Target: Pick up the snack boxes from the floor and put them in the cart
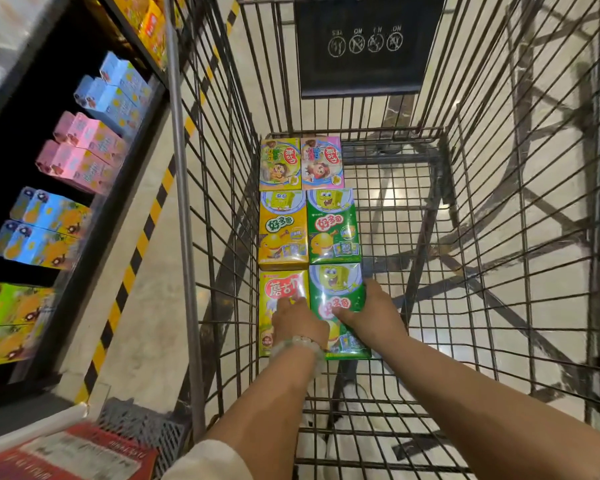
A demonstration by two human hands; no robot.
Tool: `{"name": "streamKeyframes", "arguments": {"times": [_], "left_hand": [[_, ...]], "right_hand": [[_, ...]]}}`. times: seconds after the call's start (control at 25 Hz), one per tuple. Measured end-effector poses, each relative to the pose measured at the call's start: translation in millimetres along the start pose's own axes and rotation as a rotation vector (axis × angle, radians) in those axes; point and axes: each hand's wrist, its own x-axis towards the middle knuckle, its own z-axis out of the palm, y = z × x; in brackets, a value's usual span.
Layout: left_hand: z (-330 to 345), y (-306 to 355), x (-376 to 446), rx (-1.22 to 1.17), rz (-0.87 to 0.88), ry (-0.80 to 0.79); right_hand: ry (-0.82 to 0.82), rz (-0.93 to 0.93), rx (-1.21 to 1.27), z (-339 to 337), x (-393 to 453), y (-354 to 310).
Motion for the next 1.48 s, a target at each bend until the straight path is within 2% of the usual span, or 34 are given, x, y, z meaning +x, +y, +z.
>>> {"name": "streamKeyframes", "arguments": {"times": [0.12,0.4,0.52,0.64,0.88,1.0,1.12,1.28,1.48], "left_hand": [[1,-2,6,-0.163,0.08,-0.039],[-9,3,0,-0.424,0.063,-0.093],[-31,14,-16,-0.564,0.099,0.009],[-76,36,-41,-0.632,0.18,0.033],[-232,88,-123,-0.471,0.645,0.077],[-322,97,-185,-0.381,0.846,0.16],[-396,90,-248,-0.286,0.941,0.264],[-464,63,-331,-0.294,1.048,0.325],[-498,-3,-425,-0.132,1.025,0.509]], "right_hand": [[-0.016,-0.007,0.006,-3,-2,1],[-0.133,0.116,0.026,-23,-10,-14],[-0.127,0.108,-0.054,-46,-19,-32],[-0.121,0.041,-0.105,-81,-40,-70],[-0.094,-0.275,-0.174,-167,-113,-201],[-0.005,-0.477,-0.205,-219,-161,-277],[0.066,-0.64,-0.209,-259,-219,-342],[0.29,-0.877,-0.29,-282,-278,-394],[0.22,-1.108,-0.428,-271,-333,-454]]}}
